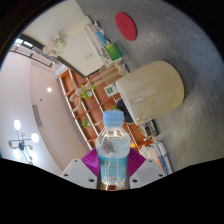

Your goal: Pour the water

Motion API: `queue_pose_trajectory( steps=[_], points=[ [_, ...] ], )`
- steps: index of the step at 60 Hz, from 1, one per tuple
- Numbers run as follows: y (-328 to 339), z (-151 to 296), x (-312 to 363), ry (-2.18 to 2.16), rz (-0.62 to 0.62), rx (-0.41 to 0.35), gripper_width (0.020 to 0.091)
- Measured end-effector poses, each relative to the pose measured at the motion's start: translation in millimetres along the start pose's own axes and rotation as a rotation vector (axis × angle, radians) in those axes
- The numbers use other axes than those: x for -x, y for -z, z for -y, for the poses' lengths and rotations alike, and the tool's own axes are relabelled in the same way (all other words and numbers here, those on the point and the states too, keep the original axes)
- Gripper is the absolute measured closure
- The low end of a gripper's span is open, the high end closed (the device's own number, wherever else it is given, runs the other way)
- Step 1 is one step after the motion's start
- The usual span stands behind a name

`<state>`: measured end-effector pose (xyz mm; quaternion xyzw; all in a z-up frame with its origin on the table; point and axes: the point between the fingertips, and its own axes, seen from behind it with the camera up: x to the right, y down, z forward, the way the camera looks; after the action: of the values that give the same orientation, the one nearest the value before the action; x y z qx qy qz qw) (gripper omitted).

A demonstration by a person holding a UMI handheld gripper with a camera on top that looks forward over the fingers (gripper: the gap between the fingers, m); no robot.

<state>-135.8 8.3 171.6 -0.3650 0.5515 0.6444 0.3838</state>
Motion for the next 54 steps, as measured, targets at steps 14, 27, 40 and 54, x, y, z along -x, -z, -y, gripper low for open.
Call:
queue_pose_trajectory(
  steps=[14, 27, 40, 54],
  points=[
    [3, -5, -13, 0.08, -0.052, 0.021, 0.0784],
    [-7, -38, 22, 0.594, -0.069, 0.133, 0.0782],
    [-20, -7, 68, 1.481, -0.229, 0.113, 0.0761],
    [-8, 110, 107, 2.003, -0.524, -0.154, 0.0762]
  ],
)
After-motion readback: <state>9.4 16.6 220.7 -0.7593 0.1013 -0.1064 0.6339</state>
